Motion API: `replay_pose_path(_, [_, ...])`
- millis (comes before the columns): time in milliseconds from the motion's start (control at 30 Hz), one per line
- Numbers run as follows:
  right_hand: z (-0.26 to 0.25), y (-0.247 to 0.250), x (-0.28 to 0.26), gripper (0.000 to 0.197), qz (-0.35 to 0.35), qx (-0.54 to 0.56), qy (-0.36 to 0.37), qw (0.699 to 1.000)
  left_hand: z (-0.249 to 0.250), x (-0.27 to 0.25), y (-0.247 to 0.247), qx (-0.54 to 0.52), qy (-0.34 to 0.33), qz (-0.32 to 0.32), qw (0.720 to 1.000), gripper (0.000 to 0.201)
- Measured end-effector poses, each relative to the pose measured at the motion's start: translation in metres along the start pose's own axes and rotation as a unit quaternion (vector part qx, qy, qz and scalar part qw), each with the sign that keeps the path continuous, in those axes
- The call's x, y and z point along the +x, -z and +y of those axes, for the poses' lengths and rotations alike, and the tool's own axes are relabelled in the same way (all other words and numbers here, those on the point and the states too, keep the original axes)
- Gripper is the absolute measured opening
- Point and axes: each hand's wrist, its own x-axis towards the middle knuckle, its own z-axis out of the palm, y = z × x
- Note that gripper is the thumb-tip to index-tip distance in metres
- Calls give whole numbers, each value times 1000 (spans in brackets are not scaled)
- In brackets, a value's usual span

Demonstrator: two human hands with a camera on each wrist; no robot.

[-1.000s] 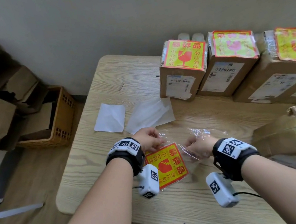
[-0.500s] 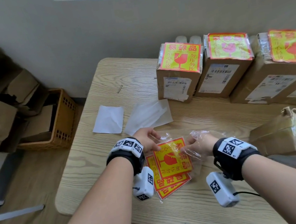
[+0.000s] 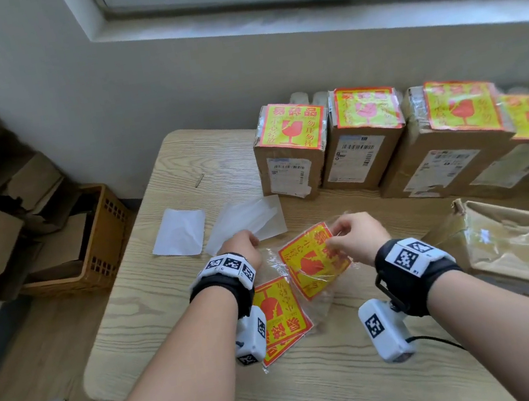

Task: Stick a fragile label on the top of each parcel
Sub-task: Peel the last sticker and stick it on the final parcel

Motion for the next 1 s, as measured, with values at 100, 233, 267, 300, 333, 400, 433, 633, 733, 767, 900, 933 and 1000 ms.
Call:
replay_pose_path(100, [-3, 20, -12, 12, 43, 8, 21, 999, 26, -10, 8, -23, -36, 44, 998, 35])
replay_pose_path(233, [-7, 44, -25, 8, 77, 10, 54, 995, 54, -28, 18, -40, -82, 48, 995, 32])
replay_pose_path(267, [-9, 50, -29, 9, 82, 15, 67, 994, 60, -33, 19, -53, -91, 40, 994, 30])
replay_pose_path(300, [-10, 56, -32, 10, 88, 20, 78, 993, 65, -37, 20, -68, -101, 33, 992, 29])
replay_pose_path(333, [-10, 61, -36, 11, 97, 24, 86, 991, 71, -42, 21, -85, -110, 25, 990, 29])
replay_pose_path(400, [-10, 73, -42, 15, 119, 33, 95, 988, 81, -51, 22, -125, -125, 2, 984, 28])
replay_pose_path(433, [-9, 78, -45, 17, 127, 36, 97, 987, 87, -57, 23, -141, -130, -12, 981, 24])
replay_pose_path(633, [2, 102, -59, 17, 139, 53, 105, 983, 107, -84, 21, -154, -146, -66, 975, 12])
replay_pose_path(733, [7, 109, -64, 18, 140, 67, 104, 982, 113, -92, 16, -150, -150, -59, 975, 17])
replay_pose_path(767, [9, 111, -66, 18, 140, 70, 105, 982, 115, -94, 16, -150, -152, -50, 976, 18])
replay_pose_path(900, [14, 118, -71, 19, 147, 75, 113, 980, 120, -102, 16, -153, -153, -50, 975, 5])
replay_pose_path(933, [15, 120, -72, 19, 148, 76, 114, 979, 121, -105, 16, -156, -152, -58, 974, 4])
replay_pose_path(1000, [17, 123, -73, 19, 150, 78, 114, 979, 125, -110, 15, -168, -146, -77, 972, 7])
